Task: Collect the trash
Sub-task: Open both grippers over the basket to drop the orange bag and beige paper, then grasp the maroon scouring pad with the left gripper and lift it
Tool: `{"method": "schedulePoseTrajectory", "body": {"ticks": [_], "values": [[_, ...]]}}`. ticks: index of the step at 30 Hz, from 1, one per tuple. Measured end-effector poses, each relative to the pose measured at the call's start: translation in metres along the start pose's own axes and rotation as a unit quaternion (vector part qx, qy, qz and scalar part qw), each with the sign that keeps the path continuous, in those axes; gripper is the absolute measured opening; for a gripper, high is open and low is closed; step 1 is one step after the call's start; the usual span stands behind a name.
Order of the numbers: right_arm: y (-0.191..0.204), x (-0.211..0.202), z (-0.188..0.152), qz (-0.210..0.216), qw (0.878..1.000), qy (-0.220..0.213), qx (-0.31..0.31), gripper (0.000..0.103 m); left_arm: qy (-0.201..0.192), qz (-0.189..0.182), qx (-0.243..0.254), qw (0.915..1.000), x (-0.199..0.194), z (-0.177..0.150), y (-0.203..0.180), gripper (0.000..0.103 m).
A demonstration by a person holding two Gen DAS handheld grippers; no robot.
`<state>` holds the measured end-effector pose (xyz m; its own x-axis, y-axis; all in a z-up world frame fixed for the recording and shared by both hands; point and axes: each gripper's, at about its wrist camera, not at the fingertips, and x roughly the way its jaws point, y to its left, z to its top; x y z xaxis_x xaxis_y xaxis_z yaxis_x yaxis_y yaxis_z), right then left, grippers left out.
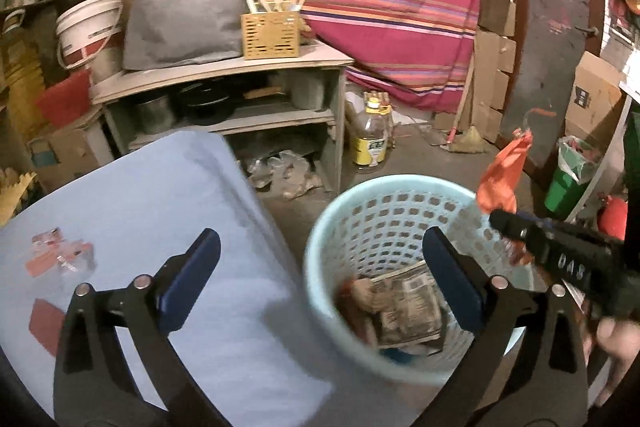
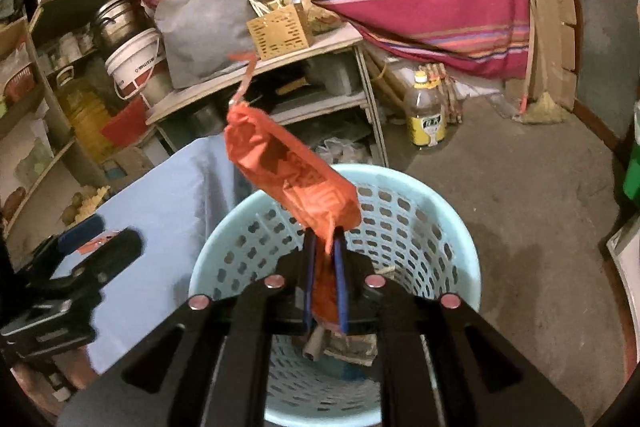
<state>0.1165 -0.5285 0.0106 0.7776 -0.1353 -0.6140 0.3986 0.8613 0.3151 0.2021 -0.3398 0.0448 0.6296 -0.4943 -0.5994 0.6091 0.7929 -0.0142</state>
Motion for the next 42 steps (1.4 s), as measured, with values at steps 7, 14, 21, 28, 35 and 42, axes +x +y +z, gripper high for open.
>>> {"method": "schedulePoseTrajectory", "body": {"ticks": [7, 14, 21, 28, 35, 42], "values": [[0.015, 0.012, -0.003, -0.019, 1.000, 0.007, 0.009, 0.061, 0.005, 0.052, -0.026, 0.9983, -0.026, -0.026, 0.077, 0.098], [0.039, 0.015, -0.004, -0.094, 0.996, 0.000, 0.002, 0.090, 0.010, 0.131, -0.038, 0.9907, -0.044, -0.060, 0.161, 0.098], [0.085, 0.022, -0.005, -0.097, 0.995, -0.014, -0.018, 0.098, 0.039, 0.153, -0.087, 0.9837, -0.038, -0.081, 0.238, 0.098], [0.118, 0.046, -0.013, -0.099, 0.995, 0.014, -0.003, 0.098, 0.104, 0.153, -0.097, 0.9779, -0.013, -0.102, 0.281, 0.098], [0.161, 0.060, -0.023, -0.071, 0.997, 0.026, -0.034, 0.098, 0.145, 0.129, -0.119, 0.9738, 0.000, -0.108, 0.298, 0.097], [0.213, 0.078, -0.040, -0.031, 0.996, 0.037, -0.071, 0.098, 0.137, 0.108, -0.144, 0.9740, -0.006, -0.111, 0.306, 0.090]]}}
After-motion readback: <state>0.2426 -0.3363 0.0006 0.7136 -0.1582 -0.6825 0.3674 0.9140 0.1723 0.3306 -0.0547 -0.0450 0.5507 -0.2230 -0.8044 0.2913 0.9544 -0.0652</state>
